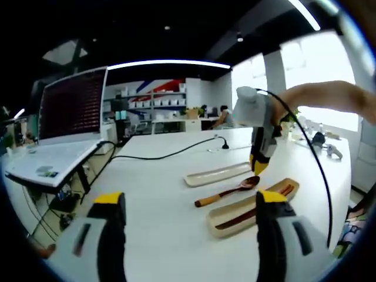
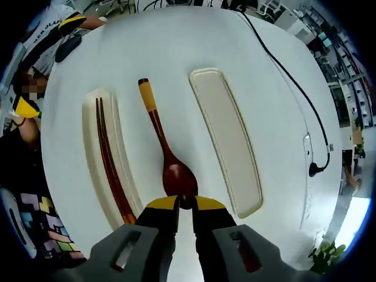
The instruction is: Arrange the utensils inside the cutlery case until each visible utensil rests in its matching compartment.
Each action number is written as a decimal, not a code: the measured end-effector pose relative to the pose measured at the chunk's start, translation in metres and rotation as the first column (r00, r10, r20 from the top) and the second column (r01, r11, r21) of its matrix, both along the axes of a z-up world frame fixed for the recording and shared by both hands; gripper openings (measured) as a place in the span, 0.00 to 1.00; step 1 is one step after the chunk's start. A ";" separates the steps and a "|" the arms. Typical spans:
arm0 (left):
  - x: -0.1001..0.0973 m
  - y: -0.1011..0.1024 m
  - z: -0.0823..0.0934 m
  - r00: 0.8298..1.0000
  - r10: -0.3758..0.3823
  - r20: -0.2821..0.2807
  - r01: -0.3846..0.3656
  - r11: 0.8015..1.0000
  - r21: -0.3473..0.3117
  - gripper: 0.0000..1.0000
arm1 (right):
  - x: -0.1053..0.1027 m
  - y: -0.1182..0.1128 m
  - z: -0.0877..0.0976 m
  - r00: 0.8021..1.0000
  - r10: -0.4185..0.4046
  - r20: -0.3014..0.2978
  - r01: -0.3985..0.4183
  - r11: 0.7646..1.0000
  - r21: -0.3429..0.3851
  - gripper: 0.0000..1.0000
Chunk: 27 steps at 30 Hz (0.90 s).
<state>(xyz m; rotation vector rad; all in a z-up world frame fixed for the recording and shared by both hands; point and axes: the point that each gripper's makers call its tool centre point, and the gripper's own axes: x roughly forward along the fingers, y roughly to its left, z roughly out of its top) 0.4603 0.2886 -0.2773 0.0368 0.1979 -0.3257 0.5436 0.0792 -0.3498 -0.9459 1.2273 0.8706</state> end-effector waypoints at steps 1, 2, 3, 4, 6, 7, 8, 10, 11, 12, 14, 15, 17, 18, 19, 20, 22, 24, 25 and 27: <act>0.000 0.000 -0.001 1.000 -0.001 -0.003 0.001 1.000 0.001 0.97 | 0.001 -0.003 0.000 1.000 -0.009 -0.002 0.009 1.000 0.004 0.08; 0.000 -0.001 -0.002 1.000 -0.002 -0.006 0.002 1.000 0.002 0.97 | -0.004 -0.007 -0.002 1.000 -0.027 -0.005 0.027 1.000 0.014 0.08; 0.000 -0.001 -0.002 1.000 -0.002 -0.007 0.002 1.000 0.002 0.97 | -0.004 -0.008 -0.002 0.999 -0.037 -0.009 0.038 0.999 0.028 0.08; 0.000 -0.002 -0.002 1.000 -0.003 -0.008 0.003 1.000 0.002 0.97 | -0.009 -0.007 -0.005 0.997 -0.068 -0.022 0.069 0.995 0.066 0.08; -0.001 -0.002 -0.002 1.000 -0.005 -0.009 0.005 1.000 0.001 0.97 | -0.013 -0.008 -0.010 0.995 -0.089 -0.046 0.093 0.990 0.106 0.10; -0.001 -0.003 -0.002 1.000 -0.005 -0.008 0.005 1.000 0.001 0.97 | -0.016 -0.011 -0.014 0.993 -0.099 -0.057 0.106 0.986 0.132 0.11; -0.001 -0.002 -0.002 1.000 -0.006 -0.007 0.006 1.000 0.000 0.97 | -0.017 -0.012 -0.017 0.992 -0.104 -0.064 0.113 0.981 0.159 0.12; -0.001 -0.001 -0.001 1.000 -0.001 -0.004 0.001 1.000 -0.001 0.97 | -0.017 -0.016 -0.020 0.985 -0.151 -0.085 0.166 0.962 0.218 0.13; -0.001 0.000 -0.001 1.000 0.002 -0.004 -0.002 1.000 -0.001 0.97 | -0.012 -0.017 -0.020 0.982 -0.165 -0.090 0.183 0.950 0.252 0.13; -0.002 0.000 -0.001 1.000 0.004 -0.005 -0.004 1.000 0.000 0.97 | -0.010 -0.019 -0.018 0.977 -0.182 -0.110 0.206 0.933 0.295 0.13; -0.002 -0.001 -0.003 1.000 0.002 -0.009 -0.002 1.000 -0.001 0.97 | -0.006 -0.021 -0.014 0.964 -0.232 -0.131 0.264 0.897 0.355 0.13; -0.002 -0.002 -0.003 1.000 0.000 -0.009 0.000 1.000 -0.002 0.97 | -0.006 -0.021 -0.011 0.953 -0.261 -0.155 0.302 0.865 0.400 0.13; -0.002 -0.003 -0.003 1.000 -0.003 -0.009 0.003 1.000 -0.002 0.97 | -0.011 -0.020 -0.008 0.939 -0.272 -0.209 0.340 0.820 0.459 0.13; -0.002 -0.004 -0.003 1.000 -0.005 -0.010 0.005 1.000 -0.001 0.97 | -0.012 -0.018 -0.007 0.934 -0.278 -0.226 0.356 0.794 0.493 0.13; -0.002 -0.005 -0.004 1.000 -0.006 -0.011 0.006 1.000 0.001 0.97 | -0.014 -0.015 -0.005 0.920 -0.294 -0.259 0.390 0.752 0.532 0.13; -0.003 -0.005 -0.005 1.000 -0.006 -0.013 0.006 1.000 0.002 0.97 | -0.015 -0.013 -0.003 0.912 -0.299 -0.282 0.410 0.723 0.556 0.14; -0.004 -0.007 -0.006 1.000 -0.009 -0.017 0.009 1.000 0.003 0.97 | -0.021 -0.012 -0.002 0.899 -0.296 -0.322 0.435 0.671 0.600 0.14; -0.004 -0.007 -0.006 1.000 -0.009 -0.016 0.009 1.000 0.003 0.97 | -0.013 -0.014 -0.001 0.890 -0.306 -0.339 0.456 0.634 0.625 0.14; -0.005 -0.008 -0.007 1.000 -0.010 -0.015 0.010 1.000 0.003 0.97 | -0.012 -0.016 -0.001 0.887 -0.314 -0.338 0.461 0.629 0.626 0.14; -0.006 -0.008 -0.007 1.000 -0.010 -0.016 0.011 1.000 0.007 0.97 | -0.010 -0.019 -0.002 0.885 -0.318 -0.340 0.465 0.614 0.637 0.15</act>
